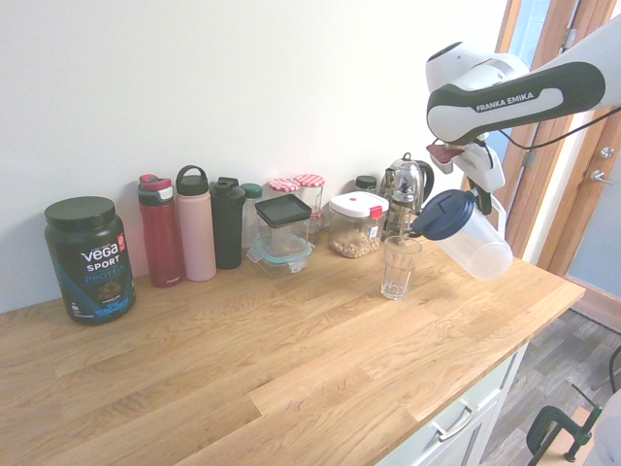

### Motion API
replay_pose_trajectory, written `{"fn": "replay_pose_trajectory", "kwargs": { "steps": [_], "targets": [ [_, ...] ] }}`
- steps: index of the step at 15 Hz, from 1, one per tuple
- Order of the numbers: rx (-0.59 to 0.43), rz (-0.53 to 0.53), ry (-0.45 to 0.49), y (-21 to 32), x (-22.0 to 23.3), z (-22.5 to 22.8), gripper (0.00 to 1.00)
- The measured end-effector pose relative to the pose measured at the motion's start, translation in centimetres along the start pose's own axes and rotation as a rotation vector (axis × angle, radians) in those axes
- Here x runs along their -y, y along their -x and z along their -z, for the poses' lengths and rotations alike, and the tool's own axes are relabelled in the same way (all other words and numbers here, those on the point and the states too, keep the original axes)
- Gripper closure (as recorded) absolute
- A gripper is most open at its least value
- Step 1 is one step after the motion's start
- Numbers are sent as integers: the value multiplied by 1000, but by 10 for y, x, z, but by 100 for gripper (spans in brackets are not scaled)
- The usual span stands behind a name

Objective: Pour me some water

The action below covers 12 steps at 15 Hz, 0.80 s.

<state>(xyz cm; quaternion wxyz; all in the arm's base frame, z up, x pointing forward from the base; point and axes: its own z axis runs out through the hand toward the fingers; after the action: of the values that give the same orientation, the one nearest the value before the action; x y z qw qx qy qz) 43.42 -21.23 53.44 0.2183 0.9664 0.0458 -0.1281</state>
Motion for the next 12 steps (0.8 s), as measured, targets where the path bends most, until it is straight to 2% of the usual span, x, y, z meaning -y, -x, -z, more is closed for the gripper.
{"fn": "replay_pose_trajectory", "kwargs": {
  "steps": [6, 9, 12],
  "targets": [
    [1, -1, -22, -3, 9, -5, 100],
    [-82, -70, -141, 6, -8, 3, 100],
    [-182, -127, -301, 41, -55, 13, 100]
  ]
}}
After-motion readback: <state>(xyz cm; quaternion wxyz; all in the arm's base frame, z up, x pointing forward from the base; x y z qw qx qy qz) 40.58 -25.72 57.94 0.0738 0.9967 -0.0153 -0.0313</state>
